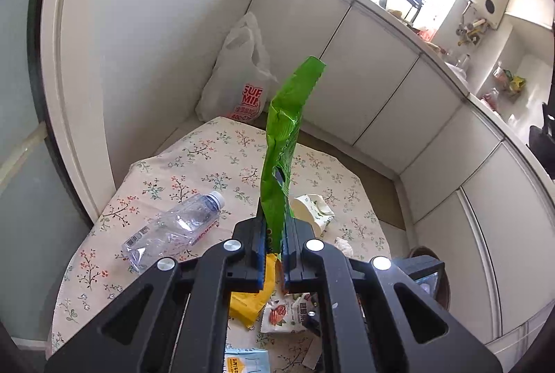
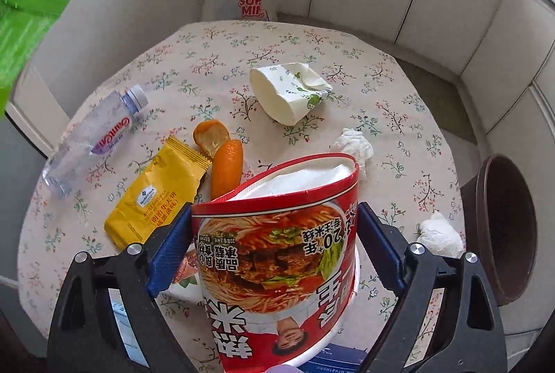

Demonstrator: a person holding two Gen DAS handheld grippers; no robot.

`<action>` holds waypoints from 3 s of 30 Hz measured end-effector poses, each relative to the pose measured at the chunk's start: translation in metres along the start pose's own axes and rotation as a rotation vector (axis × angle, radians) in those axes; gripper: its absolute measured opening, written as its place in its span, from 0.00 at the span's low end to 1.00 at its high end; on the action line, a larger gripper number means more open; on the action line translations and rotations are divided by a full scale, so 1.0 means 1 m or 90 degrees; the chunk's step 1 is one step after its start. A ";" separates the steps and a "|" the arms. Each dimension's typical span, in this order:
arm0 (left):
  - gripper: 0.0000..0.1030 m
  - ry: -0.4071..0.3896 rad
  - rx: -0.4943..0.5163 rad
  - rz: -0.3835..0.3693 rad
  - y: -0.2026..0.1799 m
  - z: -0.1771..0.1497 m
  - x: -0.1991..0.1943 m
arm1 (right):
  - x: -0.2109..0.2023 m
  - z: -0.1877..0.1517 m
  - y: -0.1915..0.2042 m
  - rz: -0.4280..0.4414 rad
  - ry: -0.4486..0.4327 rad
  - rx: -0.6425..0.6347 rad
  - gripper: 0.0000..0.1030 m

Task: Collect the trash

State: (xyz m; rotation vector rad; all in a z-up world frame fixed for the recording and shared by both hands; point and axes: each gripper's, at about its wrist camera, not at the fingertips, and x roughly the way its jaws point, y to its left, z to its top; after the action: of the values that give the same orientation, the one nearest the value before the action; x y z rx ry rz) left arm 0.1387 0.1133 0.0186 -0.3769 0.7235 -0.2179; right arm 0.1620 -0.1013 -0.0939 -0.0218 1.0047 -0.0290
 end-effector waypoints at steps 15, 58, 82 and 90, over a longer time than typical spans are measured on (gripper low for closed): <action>0.06 0.003 0.007 -0.005 -0.009 -0.005 0.007 | -0.119 -0.007 -0.043 0.158 -0.332 0.049 0.84; 0.06 0.145 0.169 -0.172 -0.206 -0.088 0.099 | -0.167 -0.059 -0.337 -0.267 -0.267 0.474 0.93; 0.60 0.310 0.180 -0.204 -0.334 -0.154 0.175 | -0.184 -0.097 -0.385 -0.230 -0.260 0.581 0.93; 0.60 0.294 0.235 -0.076 -0.263 -0.139 0.147 | -0.147 -0.076 -0.359 -0.155 -0.156 0.503 0.93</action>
State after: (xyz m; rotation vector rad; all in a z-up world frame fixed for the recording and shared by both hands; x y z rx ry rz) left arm 0.1346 -0.2097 -0.0585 -0.0114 1.0927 -0.5542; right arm 0.0140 -0.4559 0.0008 0.5619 0.6865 -0.6286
